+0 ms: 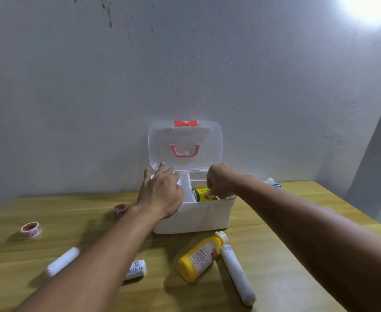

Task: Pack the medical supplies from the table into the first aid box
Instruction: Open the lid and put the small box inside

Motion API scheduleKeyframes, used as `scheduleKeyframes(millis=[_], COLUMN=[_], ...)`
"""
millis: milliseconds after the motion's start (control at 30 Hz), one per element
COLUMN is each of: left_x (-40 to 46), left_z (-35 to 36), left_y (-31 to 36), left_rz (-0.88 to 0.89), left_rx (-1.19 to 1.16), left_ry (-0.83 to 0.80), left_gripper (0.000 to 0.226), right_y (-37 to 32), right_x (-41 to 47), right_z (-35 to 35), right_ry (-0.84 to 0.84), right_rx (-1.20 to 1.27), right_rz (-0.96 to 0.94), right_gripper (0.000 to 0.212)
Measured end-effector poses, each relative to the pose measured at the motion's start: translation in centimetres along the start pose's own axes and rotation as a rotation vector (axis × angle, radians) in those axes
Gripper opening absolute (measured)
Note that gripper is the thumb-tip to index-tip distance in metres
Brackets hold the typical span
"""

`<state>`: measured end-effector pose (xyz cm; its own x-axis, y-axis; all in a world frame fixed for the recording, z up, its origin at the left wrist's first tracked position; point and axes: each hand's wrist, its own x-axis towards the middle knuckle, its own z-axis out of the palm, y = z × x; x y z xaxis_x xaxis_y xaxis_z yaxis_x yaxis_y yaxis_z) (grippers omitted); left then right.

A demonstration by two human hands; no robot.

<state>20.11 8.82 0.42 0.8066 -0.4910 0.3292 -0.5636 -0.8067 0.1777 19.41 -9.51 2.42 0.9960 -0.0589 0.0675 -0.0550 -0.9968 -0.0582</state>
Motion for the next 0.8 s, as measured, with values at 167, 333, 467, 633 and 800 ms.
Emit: scheduleKeyframes(millis=[167, 333, 467, 633, 800], left_x=[-0.3, -0.5, 0.0, 0.2, 0.5], left_z=[0.2, 0.3, 0.7, 1.6, 2.3], left_y=[2.0, 1.8, 2.6, 5.6, 9.1], left_rz=[0.067, 0.047, 0.048, 0.154, 0.306], left_rx=[-0.109, -0.11, -0.026, 0.026, 0.054], left_ry=[-0.108, -0.133, -0.101, -0.07, -0.025], left_gripper=[0.038, 0.041, 0.053, 0.061, 0.054], right_y=[-1.0, 0.7, 4.9, 11.6, 16.5], right_x=[-0.1, -2.0, -4.6, -8.3, -12.4], right_z=[0.4, -2.0, -4.3, -4.4, -2.5], right_ry=[-0.036, 0.111, 0.311, 0.213, -0.064], right_rx=[-0.034, 0.137, 0.462, 0.306, 0.036], right_rz=[-0.015, 0.034, 0.118, 0.322, 0.539], right_gripper=[0.022, 0.022, 0.016, 0.016, 0.029])
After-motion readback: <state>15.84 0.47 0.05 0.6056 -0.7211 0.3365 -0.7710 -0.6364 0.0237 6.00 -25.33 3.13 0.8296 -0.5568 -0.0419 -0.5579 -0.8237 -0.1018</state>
